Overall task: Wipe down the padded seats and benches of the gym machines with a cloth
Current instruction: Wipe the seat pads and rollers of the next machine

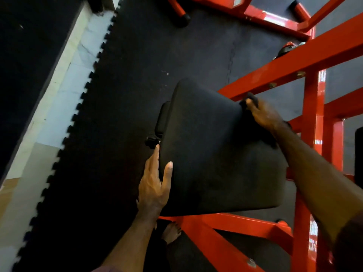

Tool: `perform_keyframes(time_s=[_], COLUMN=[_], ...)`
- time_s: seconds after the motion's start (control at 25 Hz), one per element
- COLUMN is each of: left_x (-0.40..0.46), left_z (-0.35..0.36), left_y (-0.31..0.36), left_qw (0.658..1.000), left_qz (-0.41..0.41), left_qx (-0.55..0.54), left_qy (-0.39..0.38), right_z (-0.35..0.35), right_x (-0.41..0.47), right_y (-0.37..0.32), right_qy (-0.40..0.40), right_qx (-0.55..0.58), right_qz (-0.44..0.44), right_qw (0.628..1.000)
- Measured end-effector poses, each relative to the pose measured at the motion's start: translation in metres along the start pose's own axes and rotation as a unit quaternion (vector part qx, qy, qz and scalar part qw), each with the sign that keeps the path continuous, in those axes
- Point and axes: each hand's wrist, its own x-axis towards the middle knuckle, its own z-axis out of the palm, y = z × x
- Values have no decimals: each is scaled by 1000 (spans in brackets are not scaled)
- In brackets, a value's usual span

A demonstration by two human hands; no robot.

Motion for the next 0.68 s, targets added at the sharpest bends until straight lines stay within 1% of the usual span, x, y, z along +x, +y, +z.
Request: perform_keyframes(time_s=[0.04,0.08,0.12,0.24,0.32,0.4,0.48,0.56,0.68], left_x=[0,0,1,0,-1,0,0,0,0], left_z=[0,0,-1,-3,-4,-6,-6,-7,-7], left_y=[0,0,1,2,4,5,6,7,6], left_qw=[1000,1000,1000,1000,1000,1000,1000,1000,1000], left_qz=[-2,-4,-5,0,1,-2,-1,-3,-1], left_qx=[2,5,7,3,6,10,9,4,-2], left_qy=[-1,-3,-5,-8,-6,-10,-15,-17,-18], right_z=[-2,-1,4,26,33,28,15,18,40], right_x=[3,6,10,17,13,9,7,12,12], right_y=[2,-3,-17,-71,-80,-60,-46,-63,-113], right_qy=[0,-4,-3,1,7,11,1,1,22], right_qx=[-3,-11,-13,-18,-9,7,12,6,-16], right_qz=[32,43,27,-62,-99,-96,-55,-31,-87], right_qw=[999,999,1000,998,995,995,998,1000,996])
